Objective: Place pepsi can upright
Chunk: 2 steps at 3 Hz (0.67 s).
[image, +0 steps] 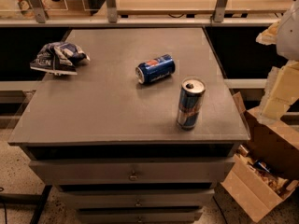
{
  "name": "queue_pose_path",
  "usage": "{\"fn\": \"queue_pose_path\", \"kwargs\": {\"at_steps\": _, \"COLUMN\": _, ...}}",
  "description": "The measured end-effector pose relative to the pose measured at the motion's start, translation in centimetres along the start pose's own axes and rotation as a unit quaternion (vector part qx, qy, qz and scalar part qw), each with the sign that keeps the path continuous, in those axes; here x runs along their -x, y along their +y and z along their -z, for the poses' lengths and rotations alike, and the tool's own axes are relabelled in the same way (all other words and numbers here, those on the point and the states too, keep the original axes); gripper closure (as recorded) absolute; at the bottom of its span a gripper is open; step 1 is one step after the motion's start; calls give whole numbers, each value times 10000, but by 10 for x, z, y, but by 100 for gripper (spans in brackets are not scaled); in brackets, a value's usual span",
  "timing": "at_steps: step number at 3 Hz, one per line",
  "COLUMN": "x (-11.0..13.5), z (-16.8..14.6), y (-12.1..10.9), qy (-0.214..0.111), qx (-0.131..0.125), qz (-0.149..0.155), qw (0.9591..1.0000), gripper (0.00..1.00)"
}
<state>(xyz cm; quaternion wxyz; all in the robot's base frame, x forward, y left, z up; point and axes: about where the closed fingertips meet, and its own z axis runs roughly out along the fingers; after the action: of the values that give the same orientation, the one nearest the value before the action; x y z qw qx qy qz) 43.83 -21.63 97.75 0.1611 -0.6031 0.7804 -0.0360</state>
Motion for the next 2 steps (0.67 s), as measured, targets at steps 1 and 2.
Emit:
{"fn": "queue_pose_path", "kwargs": {"at_steps": 1, "x": 0, "z": 0, "y": 0, "qy": 0, "qx": -1, "qz": 0, "qw": 10000, "gripper": 0}}
{"fn": "queue_pose_path", "kwargs": {"at_steps": 2, "x": 5, "z": -6, "y": -16, "qy": 12, "qx": -239, "qz": 253, "qw": 9994, "gripper": 0}}
